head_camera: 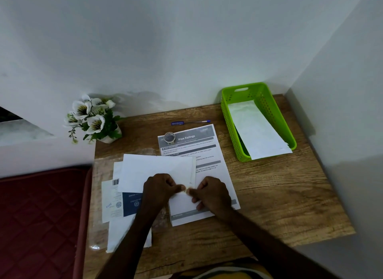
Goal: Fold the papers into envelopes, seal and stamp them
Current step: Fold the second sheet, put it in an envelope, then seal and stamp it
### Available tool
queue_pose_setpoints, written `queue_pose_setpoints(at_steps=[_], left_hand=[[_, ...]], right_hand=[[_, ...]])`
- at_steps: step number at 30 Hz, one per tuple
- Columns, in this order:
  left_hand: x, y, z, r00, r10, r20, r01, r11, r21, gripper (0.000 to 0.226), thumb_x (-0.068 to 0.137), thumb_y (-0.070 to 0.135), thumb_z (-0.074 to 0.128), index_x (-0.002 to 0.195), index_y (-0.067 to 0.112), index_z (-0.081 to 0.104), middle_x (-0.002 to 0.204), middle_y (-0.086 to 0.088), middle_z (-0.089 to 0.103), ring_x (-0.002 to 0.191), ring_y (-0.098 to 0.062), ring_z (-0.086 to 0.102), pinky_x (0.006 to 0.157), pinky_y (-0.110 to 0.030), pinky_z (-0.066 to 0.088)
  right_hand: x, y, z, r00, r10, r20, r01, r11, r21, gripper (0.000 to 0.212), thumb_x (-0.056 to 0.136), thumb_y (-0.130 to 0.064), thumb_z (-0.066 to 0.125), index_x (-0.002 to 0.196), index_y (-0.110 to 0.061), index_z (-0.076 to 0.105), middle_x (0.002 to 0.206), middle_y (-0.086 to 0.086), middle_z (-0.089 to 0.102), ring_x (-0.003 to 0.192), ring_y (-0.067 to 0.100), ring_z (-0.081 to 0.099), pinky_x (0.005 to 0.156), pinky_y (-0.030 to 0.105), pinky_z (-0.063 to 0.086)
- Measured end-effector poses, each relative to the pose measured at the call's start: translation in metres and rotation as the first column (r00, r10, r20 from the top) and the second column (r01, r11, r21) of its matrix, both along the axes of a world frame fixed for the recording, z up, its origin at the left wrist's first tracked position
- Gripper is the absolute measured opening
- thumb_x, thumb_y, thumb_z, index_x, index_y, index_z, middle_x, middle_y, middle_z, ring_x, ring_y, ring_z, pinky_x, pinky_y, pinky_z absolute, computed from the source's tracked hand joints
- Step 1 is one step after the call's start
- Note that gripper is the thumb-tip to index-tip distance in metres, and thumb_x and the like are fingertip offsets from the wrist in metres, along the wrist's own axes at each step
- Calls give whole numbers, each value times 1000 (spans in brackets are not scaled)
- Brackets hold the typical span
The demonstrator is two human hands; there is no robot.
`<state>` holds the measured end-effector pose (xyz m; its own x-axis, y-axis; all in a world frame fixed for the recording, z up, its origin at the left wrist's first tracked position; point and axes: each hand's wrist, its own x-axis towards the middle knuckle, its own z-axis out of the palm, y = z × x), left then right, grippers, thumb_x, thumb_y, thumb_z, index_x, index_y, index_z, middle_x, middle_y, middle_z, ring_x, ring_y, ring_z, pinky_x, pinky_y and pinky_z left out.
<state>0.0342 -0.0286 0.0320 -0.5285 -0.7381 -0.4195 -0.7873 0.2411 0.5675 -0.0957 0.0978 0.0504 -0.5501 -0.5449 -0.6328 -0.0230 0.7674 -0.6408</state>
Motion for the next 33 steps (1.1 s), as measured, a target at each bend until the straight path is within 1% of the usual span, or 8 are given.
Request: queue_pose_setpoints(at_steps=[3,7,9,14,19,24,30,33], left_hand=[[2,-3,-1,1000,-24,13,24,1000,6,30,77,48,84,71,25,65,72,5,68,68,-11,64,70,-29,55],[2,-4,1,1000,-18,19,18,1000,3,33,76,49,84,67,29,60,68,10,63,65,-8,60,61,-20,45],[1,-3,2,1000,-13,18,13,1000,11,34,77,48,84,66,30,59,67,10,62,64,-8,59,62,-20,45],[3,-4,0,1000,-21,5,21,999,30,30,78,45,85,67,31,60,70,9,65,67,-10,63,64,-21,48],[5,-5,-2,1000,-7,-8,7,998,58,26,78,42,85,70,26,66,70,6,69,67,-12,66,66,-24,49],[4,-5,1,1000,-5,15,4,997,80,27,79,42,85,74,23,67,72,7,69,68,-9,64,61,-19,43],[5,-4,1,1000,-16,21,14,997,73,25,81,39,84,75,22,66,73,6,68,68,-9,64,62,-19,43],[4,-4,0,1000,-12,12,11,997,76,25,81,38,84,76,20,67,74,5,69,69,-10,64,62,-19,44]], right_hand=[[3,-1,1,998,10,-61,-10,1000,13,31,81,-38,84,83,-16,62,65,-3,75,46,12,69,59,34,63],[-6,-2,3,997,42,72,-44,999,25,30,81,-31,86,89,-12,64,68,-1,76,54,18,73,69,45,65],[-10,-3,4,993,62,104,-67,997,40,27,82,-28,85,91,-12,64,70,-1,77,57,20,74,72,46,65],[-12,-3,6,992,57,115,-62,997,36,21,89,-27,78,93,-12,64,70,-2,77,58,21,75,74,45,64],[-7,-4,6,997,64,52,-65,997,31,27,89,-38,77,86,-13,65,67,-3,76,53,19,73,72,41,65],[-17,0,8,981,82,175,-85,996,5,22,90,-26,77,94,-10,63,72,1,78,62,26,76,78,49,63],[-14,0,8,988,71,138,-72,997,2,24,87,-30,79,90,-11,65,71,0,77,59,25,75,74,46,64],[-16,0,6,981,85,173,-89,996,14,20,89,-24,78,93,-11,64,72,1,78,62,25,76,76,46,64]])
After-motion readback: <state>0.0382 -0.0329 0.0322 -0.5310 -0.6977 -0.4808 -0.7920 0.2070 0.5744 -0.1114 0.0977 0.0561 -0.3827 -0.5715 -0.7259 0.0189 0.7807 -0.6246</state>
